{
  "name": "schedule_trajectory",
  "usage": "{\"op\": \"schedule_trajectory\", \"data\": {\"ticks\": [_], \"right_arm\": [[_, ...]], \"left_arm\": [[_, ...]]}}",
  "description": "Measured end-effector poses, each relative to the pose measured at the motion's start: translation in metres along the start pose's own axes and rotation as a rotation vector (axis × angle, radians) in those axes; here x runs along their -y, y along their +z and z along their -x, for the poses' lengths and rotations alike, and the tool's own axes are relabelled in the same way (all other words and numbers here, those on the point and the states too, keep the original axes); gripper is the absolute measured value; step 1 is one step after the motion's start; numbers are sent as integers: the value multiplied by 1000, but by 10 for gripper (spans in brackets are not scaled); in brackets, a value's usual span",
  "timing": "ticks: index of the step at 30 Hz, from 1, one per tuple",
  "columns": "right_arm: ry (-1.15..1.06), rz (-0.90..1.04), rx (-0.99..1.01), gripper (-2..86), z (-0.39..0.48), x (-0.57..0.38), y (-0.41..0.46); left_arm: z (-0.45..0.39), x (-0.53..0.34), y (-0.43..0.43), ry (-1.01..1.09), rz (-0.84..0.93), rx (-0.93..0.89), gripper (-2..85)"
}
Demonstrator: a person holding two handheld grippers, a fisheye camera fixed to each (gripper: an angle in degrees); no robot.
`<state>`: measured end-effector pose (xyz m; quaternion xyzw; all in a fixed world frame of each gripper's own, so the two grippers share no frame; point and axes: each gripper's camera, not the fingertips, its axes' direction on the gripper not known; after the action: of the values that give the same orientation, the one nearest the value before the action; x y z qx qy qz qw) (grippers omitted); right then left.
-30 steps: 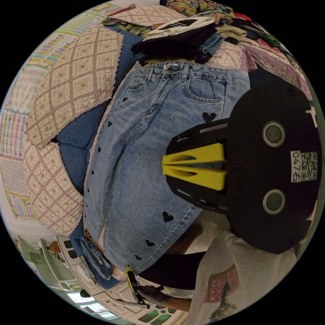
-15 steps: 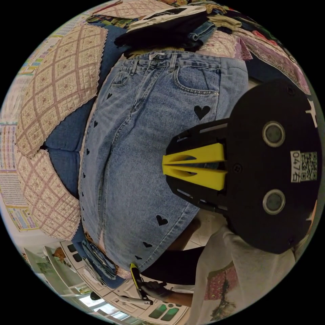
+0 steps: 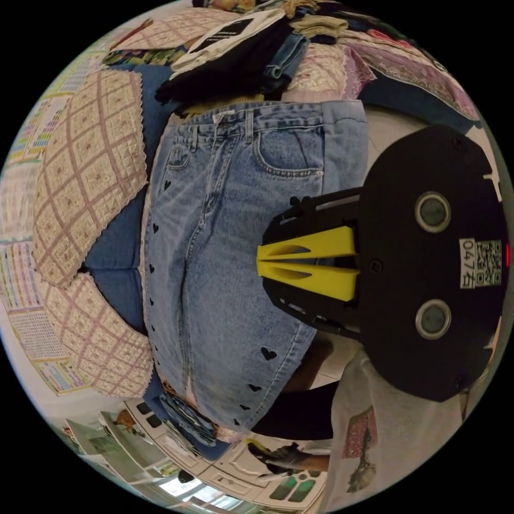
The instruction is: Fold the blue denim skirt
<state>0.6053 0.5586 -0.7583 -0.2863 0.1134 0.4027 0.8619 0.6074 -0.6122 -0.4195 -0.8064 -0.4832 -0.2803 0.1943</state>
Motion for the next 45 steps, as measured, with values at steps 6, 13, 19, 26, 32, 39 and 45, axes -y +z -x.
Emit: {"op": "schedule_trajectory", "data": {"ticks": [6, 13, 19, 26, 32, 39, 45], "right_arm": [[77, -46, 10, -12, -20, -15, -35], [99, -84, -27, -13, -40, -32, -84], [131, -121, -18, -13, -64, -54, -125], [161, -168, -14, -13, -91, -78, -162], [159, -172, 8, -11, -124, -104, -186], [315, -211, 38, 38, -205, -167, -231], [609, -348, 7, 109, -287, -257, -275]], "left_arm": [[83, -52, 46, -269, 83, -318, 73], [110, -85, 84, -317, 65, -361, 63], [121, -86, 88, -269, 5, -356, 20], [56, -90, 51, 70, -80, -296, -8], [101, -124, 104, -119, 80, -304, -9], [110, -173, 130, -210, 72, -357, -6], [96, -209, 145, -189, 84, -404, 33]]}}
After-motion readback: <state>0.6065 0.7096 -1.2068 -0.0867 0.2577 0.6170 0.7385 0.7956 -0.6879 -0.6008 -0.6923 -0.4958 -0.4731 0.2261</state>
